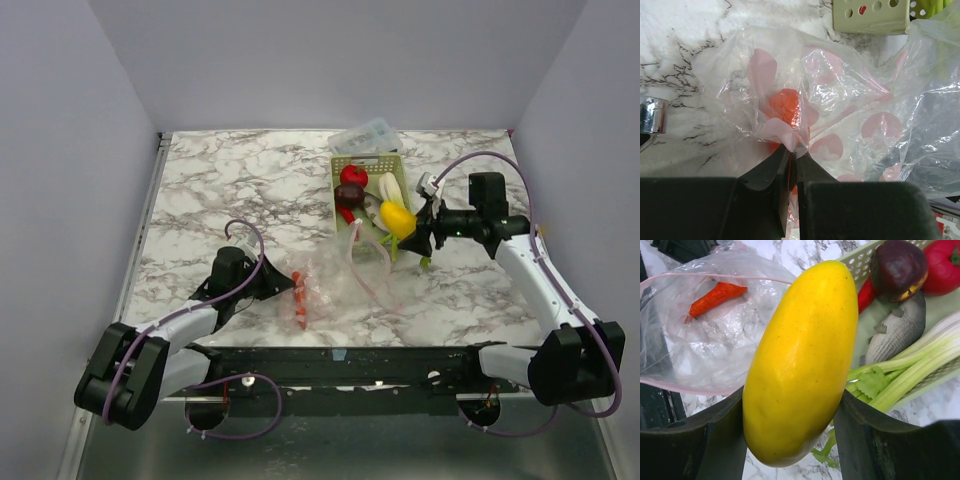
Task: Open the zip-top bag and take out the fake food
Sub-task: Pick up the fake fruit from the zipper food storage bag, then place the fake fruit in the bin.
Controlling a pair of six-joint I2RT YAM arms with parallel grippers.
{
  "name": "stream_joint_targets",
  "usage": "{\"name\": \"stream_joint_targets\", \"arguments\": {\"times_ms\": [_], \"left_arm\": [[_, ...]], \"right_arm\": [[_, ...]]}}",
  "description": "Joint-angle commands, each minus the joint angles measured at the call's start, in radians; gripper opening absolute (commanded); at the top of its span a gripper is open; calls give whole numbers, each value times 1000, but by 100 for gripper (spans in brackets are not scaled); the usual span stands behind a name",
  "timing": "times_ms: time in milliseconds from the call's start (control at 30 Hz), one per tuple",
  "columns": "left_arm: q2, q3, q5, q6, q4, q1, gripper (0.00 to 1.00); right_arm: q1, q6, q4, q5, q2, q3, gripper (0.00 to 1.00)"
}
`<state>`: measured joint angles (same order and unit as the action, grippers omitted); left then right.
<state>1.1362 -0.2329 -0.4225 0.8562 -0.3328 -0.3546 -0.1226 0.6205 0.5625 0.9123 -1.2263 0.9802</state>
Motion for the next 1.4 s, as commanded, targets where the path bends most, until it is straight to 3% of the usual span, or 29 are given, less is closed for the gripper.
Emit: {"name": "stream_joint_targets", "arguments": {"times_ms": [0,600,1367], "left_arm": [[-25,10,25,-30,20,7,9],[-56,23,15,-34,23,6,10],[-115,18,1,-57,65,6,13]], "right_arm": [[6,-160,-177,-88,11,-50,35],[5,-479,-494,-165,-231,-34,36],[-12,-618,-609,-237,-431,93,37]]}}
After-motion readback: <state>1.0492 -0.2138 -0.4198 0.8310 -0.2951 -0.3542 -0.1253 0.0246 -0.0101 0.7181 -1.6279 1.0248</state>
